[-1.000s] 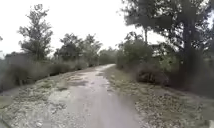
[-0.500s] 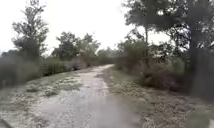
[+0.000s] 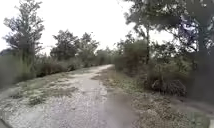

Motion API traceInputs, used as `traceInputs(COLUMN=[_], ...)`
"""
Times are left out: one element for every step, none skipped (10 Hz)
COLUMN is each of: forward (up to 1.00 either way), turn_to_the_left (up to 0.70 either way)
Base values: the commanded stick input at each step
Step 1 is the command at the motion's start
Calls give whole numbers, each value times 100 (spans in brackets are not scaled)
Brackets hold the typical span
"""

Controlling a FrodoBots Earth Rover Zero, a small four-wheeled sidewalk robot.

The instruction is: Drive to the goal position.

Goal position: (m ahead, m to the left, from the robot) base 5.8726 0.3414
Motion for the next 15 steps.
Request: traceInputs(forward=[70,70,70,70,70,70,70,70,70,70,70,70,70,70,70], turn_to_the_left=[0,0,0,12,35,35,35,35,35,35,35,35,35,24,0])
